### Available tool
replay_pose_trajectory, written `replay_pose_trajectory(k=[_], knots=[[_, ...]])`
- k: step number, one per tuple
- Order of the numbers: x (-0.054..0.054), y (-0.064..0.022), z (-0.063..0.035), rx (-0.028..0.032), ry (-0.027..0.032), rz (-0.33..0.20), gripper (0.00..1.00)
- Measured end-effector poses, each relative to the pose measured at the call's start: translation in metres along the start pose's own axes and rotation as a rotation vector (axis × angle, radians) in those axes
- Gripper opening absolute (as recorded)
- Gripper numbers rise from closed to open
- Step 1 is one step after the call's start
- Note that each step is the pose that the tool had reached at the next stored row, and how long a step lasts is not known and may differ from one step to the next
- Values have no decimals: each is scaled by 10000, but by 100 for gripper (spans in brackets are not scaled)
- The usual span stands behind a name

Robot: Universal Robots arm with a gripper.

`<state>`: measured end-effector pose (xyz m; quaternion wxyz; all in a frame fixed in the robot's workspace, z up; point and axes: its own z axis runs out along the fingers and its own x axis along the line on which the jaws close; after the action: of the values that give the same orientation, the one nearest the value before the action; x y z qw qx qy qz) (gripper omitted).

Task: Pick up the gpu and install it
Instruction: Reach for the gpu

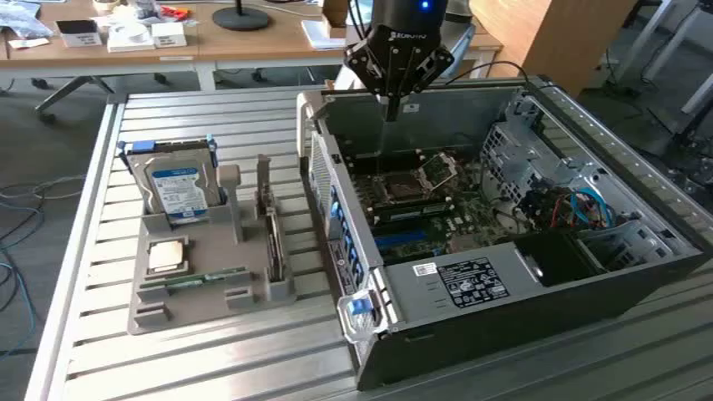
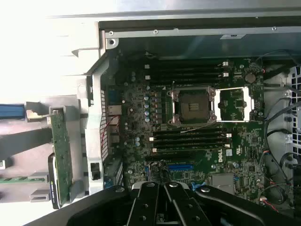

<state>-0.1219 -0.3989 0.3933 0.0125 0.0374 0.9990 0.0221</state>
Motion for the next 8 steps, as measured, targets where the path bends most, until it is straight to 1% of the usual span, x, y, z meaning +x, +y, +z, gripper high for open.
replay_pose_trajectory(k=[8], knots=[[13, -1, 1, -1, -1, 2, 11]])
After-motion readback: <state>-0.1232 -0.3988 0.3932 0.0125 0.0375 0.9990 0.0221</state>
